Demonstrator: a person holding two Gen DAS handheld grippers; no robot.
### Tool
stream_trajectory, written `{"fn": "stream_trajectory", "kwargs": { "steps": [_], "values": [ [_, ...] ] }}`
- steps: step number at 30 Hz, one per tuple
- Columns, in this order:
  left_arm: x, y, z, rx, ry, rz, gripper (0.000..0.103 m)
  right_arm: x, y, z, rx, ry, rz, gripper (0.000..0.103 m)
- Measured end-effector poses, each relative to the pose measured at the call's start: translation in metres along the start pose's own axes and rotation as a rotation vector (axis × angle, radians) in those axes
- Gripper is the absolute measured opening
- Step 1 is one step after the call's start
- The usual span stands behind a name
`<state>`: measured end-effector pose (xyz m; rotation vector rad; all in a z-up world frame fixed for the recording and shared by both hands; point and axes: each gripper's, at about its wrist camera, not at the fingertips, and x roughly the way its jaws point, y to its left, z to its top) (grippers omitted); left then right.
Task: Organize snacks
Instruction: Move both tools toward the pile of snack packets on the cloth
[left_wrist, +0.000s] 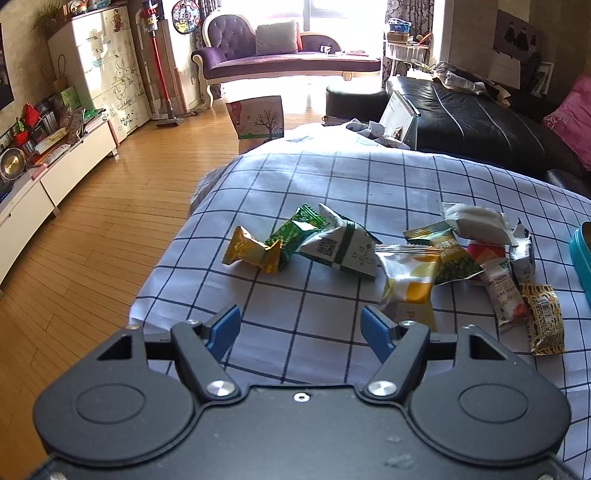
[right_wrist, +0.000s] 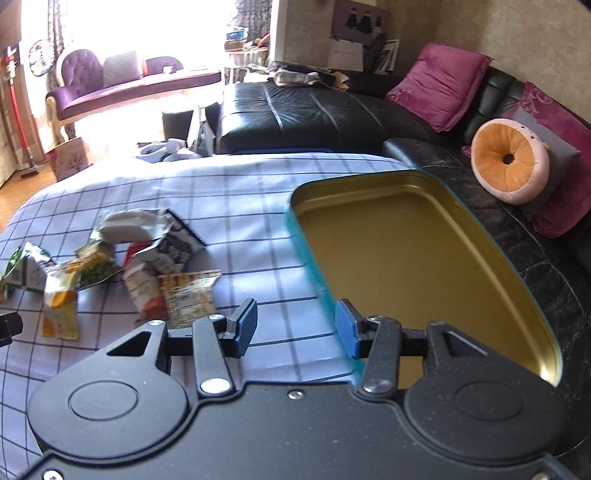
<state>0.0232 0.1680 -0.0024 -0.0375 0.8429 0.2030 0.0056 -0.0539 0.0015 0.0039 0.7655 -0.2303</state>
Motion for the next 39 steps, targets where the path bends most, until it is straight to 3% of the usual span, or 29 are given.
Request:
{"fn": "stream_trajectory", "kwargs": {
  "steps": [9, 13, 21, 27, 31, 35, 39],
  "values": [
    [0.008, 0.022, 0.003, -0.008, 0.023, 0.024, 0.075, 0.003, 0.049, 0.0, -0.071, 0.024, 0.148, 0.054],
    [0.015, 0.029, 0.011, 0.001, 0.047, -0.007, 0.076, 0.007, 0.063, 0.006, -0.072, 0.062, 0.208, 0.054],
    [0.023, 0.029, 0.04, 0.005, 0.04, -0.005, 0.076, 0.016, 0.078, 0.027, -0.063, 0.094, 0.236, 0.054],
    [0.031, 0.026, 0.059, -0.002, 0.029, -0.018, 0.076, 0.023, 0.069, 0.058, -0.029, 0.093, 0.238, 0.054],
    [0.04, 0.026, 0.07, -0.038, 0.052, -0.071, 0.076, 0.031, 0.058, 0.072, 0.011, 0.129, 0.256, 0.054],
    [0.038, 0.023, 0.066, -0.014, 0.016, -0.057, 0.075, 0.034, 0.041, 0.072, 0.03, 0.153, 0.287, 0.054],
    [0.044, 0.026, 0.057, -0.018, 0.047, -0.057, 0.075, 0.04, 0.031, 0.067, 0.045, 0.165, 0.248, 0.054]
  ]
}}
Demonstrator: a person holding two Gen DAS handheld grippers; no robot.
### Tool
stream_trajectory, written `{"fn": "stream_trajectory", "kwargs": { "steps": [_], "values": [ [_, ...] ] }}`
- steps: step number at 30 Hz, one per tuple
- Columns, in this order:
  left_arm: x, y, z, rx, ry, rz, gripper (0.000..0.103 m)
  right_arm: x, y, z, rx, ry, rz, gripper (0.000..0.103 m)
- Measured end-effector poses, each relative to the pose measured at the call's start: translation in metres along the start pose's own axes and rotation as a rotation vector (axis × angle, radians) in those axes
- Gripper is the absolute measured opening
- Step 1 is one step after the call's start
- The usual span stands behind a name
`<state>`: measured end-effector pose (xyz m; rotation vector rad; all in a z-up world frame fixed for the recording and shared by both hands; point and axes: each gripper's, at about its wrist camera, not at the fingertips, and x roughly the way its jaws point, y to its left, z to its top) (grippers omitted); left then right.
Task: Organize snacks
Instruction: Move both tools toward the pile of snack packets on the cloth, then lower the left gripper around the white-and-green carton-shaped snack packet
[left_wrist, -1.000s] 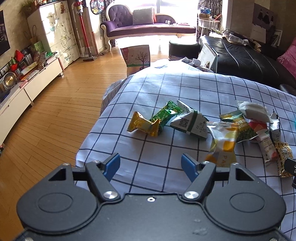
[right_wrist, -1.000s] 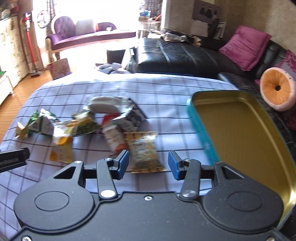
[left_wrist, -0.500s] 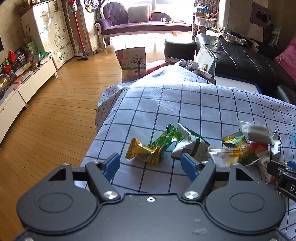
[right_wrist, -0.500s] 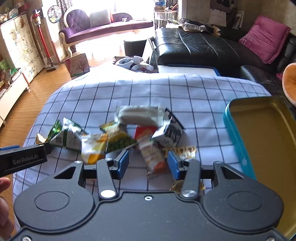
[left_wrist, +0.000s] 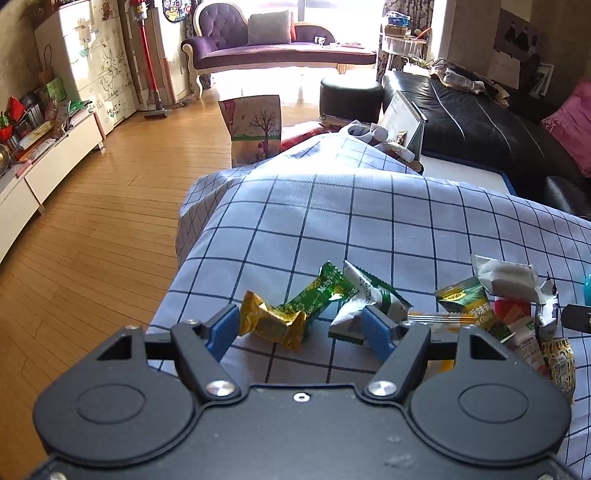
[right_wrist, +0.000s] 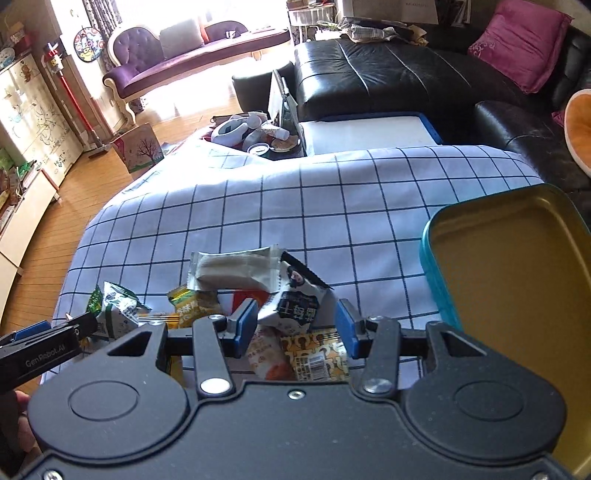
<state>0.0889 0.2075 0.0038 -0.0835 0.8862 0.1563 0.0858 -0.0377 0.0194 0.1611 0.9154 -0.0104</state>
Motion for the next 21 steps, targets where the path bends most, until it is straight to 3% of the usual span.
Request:
{"fn": "stream_trajectory", "kwargs": {
  "steps": [4, 9, 15, 21],
  "values": [
    [0.004, 0.015, -0.008, -0.067, 0.018, -0.017, 0.075, 0.004, -0.009, -0.004, 0.019, 0.001, -0.035, 0.054],
    [0.004, 0.034, -0.012, -0.125, 0.033, -0.034, 0.074, 0.003, -0.008, -0.005, 0.029, -0.014, -0.017, 0.054],
    [0.0, 0.024, -0.011, -0.083, 0.004, -0.045, 0.073, 0.002, 0.001, -0.009, -0.006, -0.057, -0.013, 0.054],
    [-0.007, 0.008, -0.006, -0.032, -0.059, -0.075, 0.073, 0.006, 0.004, -0.011, -0.004, -0.037, 0.007, 0.054]
  ]
}}
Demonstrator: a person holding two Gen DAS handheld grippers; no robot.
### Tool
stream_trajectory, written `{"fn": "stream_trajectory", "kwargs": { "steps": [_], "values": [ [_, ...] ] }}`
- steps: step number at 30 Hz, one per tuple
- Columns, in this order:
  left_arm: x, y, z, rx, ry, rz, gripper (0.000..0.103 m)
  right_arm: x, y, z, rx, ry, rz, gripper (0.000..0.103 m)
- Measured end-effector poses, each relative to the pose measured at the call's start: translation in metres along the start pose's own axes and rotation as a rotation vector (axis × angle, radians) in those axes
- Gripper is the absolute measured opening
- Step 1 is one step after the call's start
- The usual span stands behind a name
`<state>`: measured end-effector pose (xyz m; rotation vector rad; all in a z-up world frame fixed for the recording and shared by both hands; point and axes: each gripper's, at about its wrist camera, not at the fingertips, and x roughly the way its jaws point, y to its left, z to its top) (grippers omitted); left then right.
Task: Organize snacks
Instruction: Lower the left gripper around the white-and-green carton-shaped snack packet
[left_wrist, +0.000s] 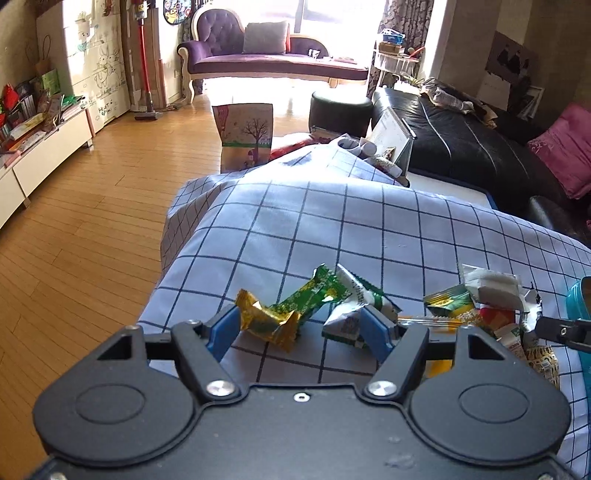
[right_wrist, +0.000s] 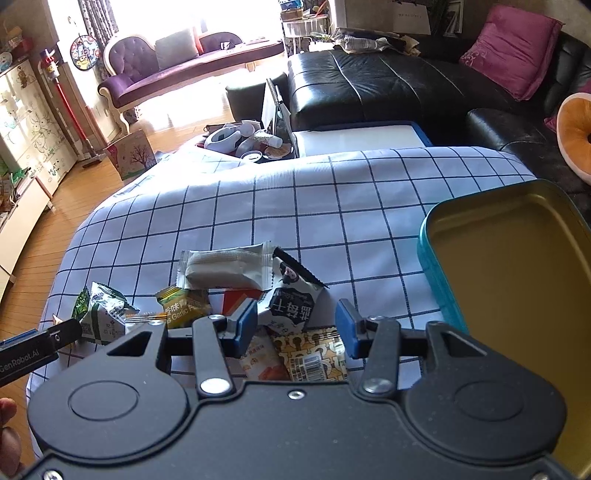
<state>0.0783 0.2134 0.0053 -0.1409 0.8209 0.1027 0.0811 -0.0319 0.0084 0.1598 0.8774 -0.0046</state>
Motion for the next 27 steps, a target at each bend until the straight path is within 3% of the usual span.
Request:
{"fn": "stream_trajectory", "kwargs": {
  "steps": [8, 22, 27],
  "values": [
    [0.015, -0.019, 0.014, -0.003, 0.018, -0.036, 0.073, -0.001, -0.004, -0.005, -0.011, -0.009, 0.015, 0.054],
    [0.043, -0.027, 0.022, -0.061, 0.073, 0.008, 0.07, -0.013, -0.027, -0.01, -0.01, -0.043, 0.031, 0.054],
    [0.042, -0.033, 0.022, -0.037, 0.069, 0.019, 0.054, -0.008, -0.041, -0.009, 0.017, -0.008, 0.031, 0.054]
  ]
}}
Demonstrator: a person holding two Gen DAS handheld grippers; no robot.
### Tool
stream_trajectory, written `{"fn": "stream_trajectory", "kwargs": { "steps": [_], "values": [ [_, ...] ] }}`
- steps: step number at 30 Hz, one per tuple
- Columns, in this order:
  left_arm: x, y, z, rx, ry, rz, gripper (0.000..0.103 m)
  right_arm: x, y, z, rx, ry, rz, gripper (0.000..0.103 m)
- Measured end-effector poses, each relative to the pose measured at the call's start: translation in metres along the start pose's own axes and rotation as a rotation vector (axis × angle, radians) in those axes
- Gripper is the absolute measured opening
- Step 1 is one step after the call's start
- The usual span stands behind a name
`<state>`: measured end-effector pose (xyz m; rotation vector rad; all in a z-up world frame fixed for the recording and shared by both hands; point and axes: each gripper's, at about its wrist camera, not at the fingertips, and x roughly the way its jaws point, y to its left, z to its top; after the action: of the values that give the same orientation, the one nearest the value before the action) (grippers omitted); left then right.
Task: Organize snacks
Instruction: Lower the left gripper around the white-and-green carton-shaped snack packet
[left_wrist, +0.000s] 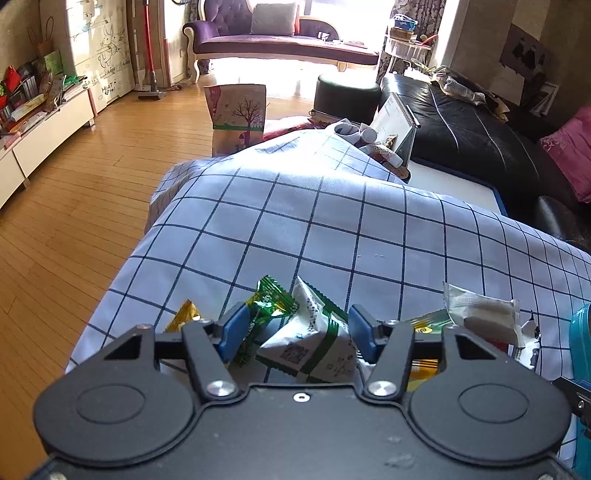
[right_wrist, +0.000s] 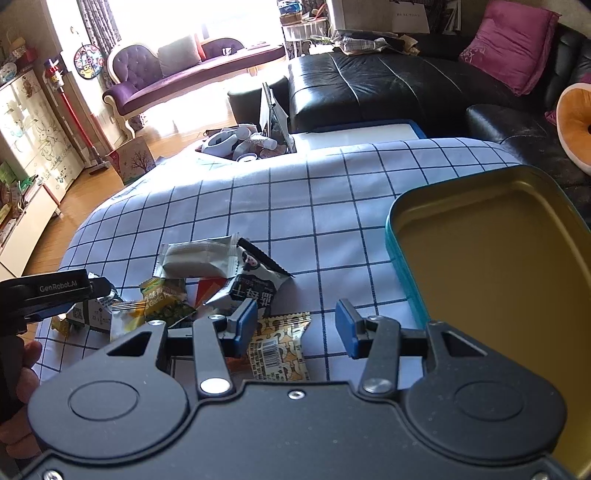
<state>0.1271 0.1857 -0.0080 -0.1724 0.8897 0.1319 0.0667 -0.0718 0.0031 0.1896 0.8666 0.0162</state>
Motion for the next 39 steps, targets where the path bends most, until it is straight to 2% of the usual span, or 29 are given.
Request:
{"fn": "stream_trajectory", "kwargs": {
  "steps": [7, 21, 25, 32, 39],
  "values": [
    [-0.004, -0.007, -0.006, 0.049, 0.013, -0.022, 0.052, 0.005, -0.009, 0.0, 0.028, 0.045, 0.025, 0.054],
    [-0.02, 0.005, -0.026, 0.008, 0.097, -0.027, 0.054, 0.006, -0.007, -0.002, 0.01, 0.092, 0.026, 0.054],
    [-0.022, 0.007, -0.029, 0.011, 0.093, -0.022, 0.055, 0.009, -0.008, -0.004, 0.009, 0.124, 0.046, 0.054],
    [-0.021, 0.004, -0.032, 0.001, 0.078, -0.011, 0.057, 0.009, -0.001, -0.006, -0.031, 0.128, 0.053, 0.054],
    [-0.02, 0.002, -0.035, 0.011, 0.069, 0.002, 0.06, 0.012, 0.004, -0.008, -0.054, 0.121, 0.028, 0.054]
  ]
}}
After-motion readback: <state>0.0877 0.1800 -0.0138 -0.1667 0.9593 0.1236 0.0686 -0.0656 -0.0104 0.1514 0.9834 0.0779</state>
